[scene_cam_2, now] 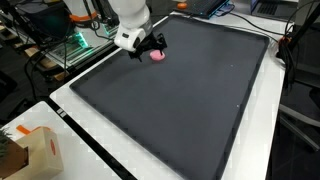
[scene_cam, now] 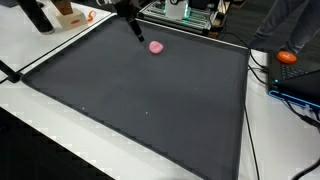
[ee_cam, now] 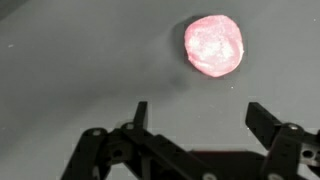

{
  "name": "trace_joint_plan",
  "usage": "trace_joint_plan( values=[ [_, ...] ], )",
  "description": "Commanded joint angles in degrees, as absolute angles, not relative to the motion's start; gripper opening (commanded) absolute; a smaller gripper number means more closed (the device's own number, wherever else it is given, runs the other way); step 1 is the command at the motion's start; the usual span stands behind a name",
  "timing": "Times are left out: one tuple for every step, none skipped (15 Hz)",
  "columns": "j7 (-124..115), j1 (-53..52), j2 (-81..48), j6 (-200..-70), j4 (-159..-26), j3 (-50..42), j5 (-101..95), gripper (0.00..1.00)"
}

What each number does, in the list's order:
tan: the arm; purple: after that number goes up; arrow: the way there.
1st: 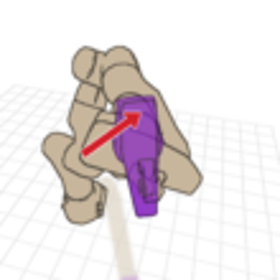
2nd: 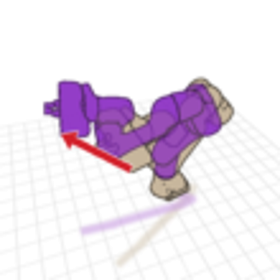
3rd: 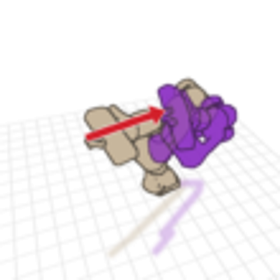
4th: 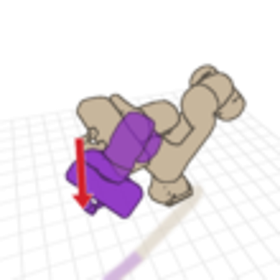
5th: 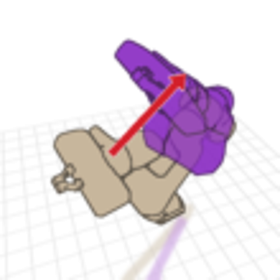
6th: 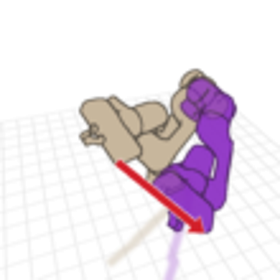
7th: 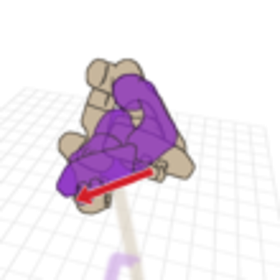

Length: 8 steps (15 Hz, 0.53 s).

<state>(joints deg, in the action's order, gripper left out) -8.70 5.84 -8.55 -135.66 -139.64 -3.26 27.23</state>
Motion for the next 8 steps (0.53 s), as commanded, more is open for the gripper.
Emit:
trace_joint_plan(
  values=[
    [-10.1, 6.57, -5.46, -139.09, -144.71, -3.37, 36.39, 1.0],
    [-10.58, 6.53, -5.25, -140.12, -145.51, -3.46, 38.78, 1.0],
    [-10.9, 6.49, -5.06, -140.77, -146.16, -3.52, 41.5, 1.0],
    [-11.36, 6.4, -4.83, -141.36, -146.8, -3.57, 44.13, 1.0],
    [-11.78, 6.25, -4.7, -142.56, -147.51, -3.63, 46.63, 1.0],
    [-12.09, 6.19, -4.53, -143.41, -148.08, -3.68, 49.24, 1.0],
    [-12.28, 6.11, -4.49, -144.38, -148.64, -3.7, 51.77, 1.0],
    [-12.58, 5.92, -4.49, -145.35, -149.16, -3.75, 53.32, 1.0]
  ],
)
